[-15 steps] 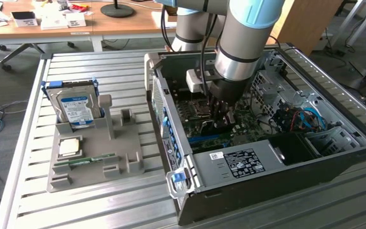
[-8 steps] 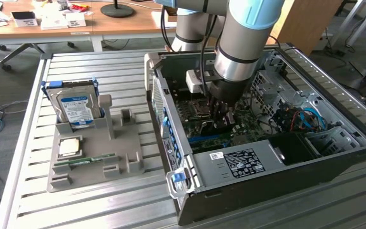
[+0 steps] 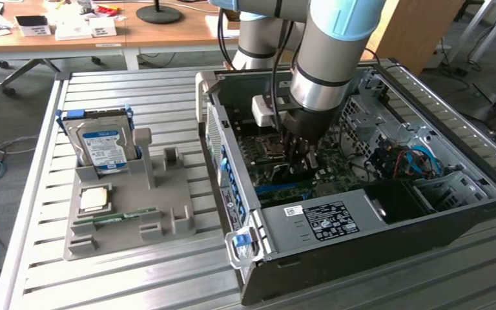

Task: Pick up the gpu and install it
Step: 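Insert the gpu into the slot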

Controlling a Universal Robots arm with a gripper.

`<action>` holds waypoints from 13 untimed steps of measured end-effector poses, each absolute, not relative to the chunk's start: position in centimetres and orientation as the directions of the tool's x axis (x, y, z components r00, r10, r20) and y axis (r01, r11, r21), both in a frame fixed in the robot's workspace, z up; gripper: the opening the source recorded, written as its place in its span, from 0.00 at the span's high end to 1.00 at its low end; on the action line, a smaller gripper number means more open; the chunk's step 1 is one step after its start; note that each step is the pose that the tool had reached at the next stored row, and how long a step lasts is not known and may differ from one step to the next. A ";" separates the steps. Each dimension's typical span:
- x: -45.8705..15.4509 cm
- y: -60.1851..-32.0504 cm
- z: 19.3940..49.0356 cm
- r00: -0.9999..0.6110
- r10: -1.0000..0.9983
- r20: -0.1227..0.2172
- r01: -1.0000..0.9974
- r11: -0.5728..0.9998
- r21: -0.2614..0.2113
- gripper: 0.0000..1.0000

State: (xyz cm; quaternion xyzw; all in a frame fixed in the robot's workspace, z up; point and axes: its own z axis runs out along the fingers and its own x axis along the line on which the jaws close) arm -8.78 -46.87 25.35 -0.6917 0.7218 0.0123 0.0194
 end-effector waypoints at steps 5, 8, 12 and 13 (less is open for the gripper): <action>-8.8 -46.9 25.3 -0.043 -0.998 -0.045 -0.999 0.043 -0.009 0.73; -8.9 -46.9 25.2 -0.042 -0.998 -0.045 -0.999 0.043 -0.009 0.73; -8.9 -46.9 25.1 -0.042 -0.998 -0.045 -0.999 0.043 -0.009 0.73; -8.9 -46.9 25.1 -0.042 -0.998 -0.045 -0.999 0.043 -0.009 0.73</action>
